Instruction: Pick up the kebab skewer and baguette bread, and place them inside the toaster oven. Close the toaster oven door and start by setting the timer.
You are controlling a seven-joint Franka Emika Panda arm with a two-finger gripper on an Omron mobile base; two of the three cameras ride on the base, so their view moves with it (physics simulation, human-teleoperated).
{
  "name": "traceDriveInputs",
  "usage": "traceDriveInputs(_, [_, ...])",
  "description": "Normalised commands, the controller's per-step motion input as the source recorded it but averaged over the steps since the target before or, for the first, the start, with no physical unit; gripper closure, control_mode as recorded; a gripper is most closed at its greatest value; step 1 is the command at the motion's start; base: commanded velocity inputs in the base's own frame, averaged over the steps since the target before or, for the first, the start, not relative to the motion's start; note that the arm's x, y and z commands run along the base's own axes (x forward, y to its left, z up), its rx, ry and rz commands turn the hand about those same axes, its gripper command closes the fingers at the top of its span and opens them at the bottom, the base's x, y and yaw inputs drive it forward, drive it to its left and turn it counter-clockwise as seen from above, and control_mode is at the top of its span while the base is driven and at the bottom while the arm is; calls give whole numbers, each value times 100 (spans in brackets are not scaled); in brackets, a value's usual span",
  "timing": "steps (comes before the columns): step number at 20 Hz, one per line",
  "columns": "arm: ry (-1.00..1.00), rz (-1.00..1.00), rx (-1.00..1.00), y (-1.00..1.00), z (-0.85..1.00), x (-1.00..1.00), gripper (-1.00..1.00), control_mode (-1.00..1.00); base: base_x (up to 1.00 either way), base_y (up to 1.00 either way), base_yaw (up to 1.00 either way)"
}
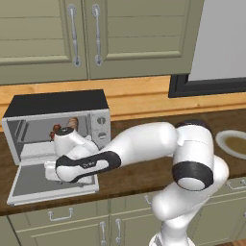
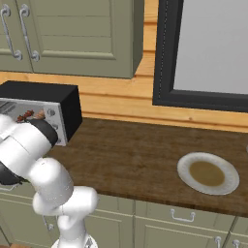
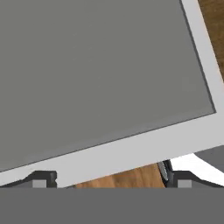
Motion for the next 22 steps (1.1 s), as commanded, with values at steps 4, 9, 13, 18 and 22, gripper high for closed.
traceDriveInputs(4, [7,19,0,0,0,-95,-100,-100,0,0,0])
traceDriveInputs(9, [6,14,0,0,-26,-47,-100,-100,0,0,0])
traceDriveInputs(13, [0,4,0,0,-58,14,-100,-100,0,0,0])
traceDriveInputs(18, [0,4,0,7,-53,18,-100,-100,0,0,0])
traceDriveInputs(22, [0,4,0,5,-23,50,-100,-100,0,0,0])
